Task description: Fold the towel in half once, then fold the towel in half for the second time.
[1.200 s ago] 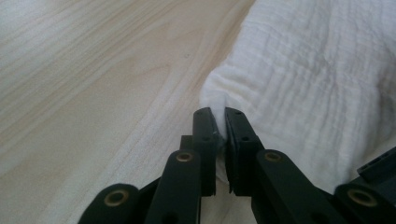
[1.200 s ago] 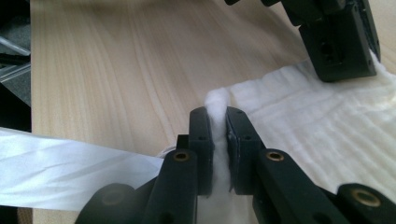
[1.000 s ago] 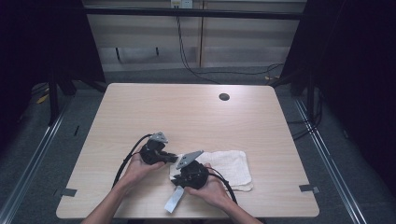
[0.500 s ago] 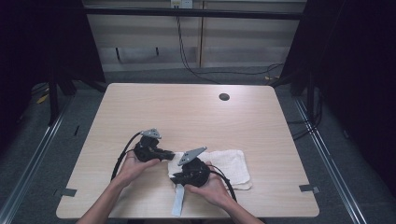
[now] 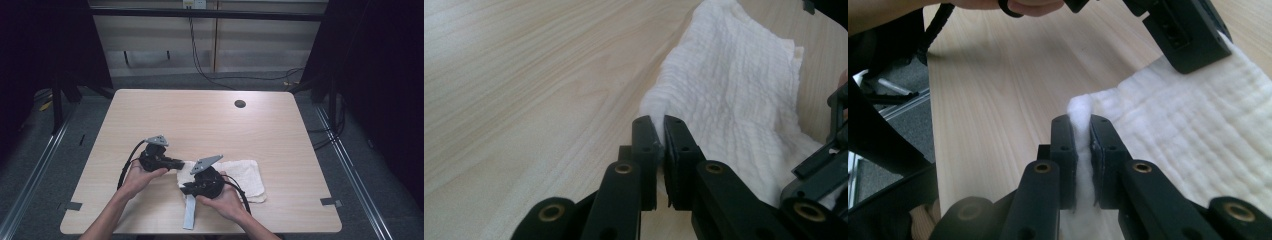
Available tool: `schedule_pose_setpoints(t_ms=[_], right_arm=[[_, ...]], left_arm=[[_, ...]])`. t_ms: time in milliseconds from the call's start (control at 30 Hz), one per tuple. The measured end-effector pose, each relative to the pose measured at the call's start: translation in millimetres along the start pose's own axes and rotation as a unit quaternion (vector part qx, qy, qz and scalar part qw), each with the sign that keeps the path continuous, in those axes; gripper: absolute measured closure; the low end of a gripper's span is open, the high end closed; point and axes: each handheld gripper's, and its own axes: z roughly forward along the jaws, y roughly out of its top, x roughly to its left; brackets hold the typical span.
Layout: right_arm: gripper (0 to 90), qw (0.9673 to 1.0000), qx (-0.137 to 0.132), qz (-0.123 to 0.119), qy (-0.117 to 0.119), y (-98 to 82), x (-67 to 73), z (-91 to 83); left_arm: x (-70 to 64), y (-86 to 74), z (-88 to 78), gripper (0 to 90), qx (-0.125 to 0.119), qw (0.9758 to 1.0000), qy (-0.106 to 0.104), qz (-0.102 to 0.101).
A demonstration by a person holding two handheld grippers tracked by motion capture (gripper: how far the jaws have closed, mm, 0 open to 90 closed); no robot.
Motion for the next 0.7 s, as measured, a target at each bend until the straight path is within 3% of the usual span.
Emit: schedule_pose_setpoints(t_ms=[167, 300, 367, 500, 567, 700], right_arm=[[82.4, 1.0000, -0.002, -0.005, 0.001, 4.8, 3.5, 3.5], [82.4, 0.9999, -0.003, -0.010, 0.009, 6.6, 2.3, 2.4], [82.4, 0.9999, -0.007, -0.001, 0.016, 7.7, 1.5, 1.1], [82.4, 0.9998, -0.009, -0.009, 0.017, 10.9, 2.6, 1.7], [82.4, 0.9997, -0.012, -0.010, 0.019, 12.7, 3.3, 1.5], [82.4, 0.9997, -0.015, -0.007, 0.020, 13.4, 2.0, -1.4]], left_arm=[[0.1, -1.7, -2.9, 84.9, -0.006, 0.9999, 0.007, -0.004], [-1.7, -0.5, -9.7, 84.9, -0.001, 0.9999, 0.012, 0.005], [-1.1, -0.1, -12.9, 84.9, -0.011, 0.9999, 0.008, -0.001], [-1.0, -1.4, -8.8, 84.6, 0.005, 0.9999, 0.014, -0.005], [1.0, -2.2, -8.2, 84.2, -0.005, 0.9998, 0.008, -0.017], [-2.2, -0.9, -13.2, 84.4, 0.001, 0.9999, 0.014, -0.004]])
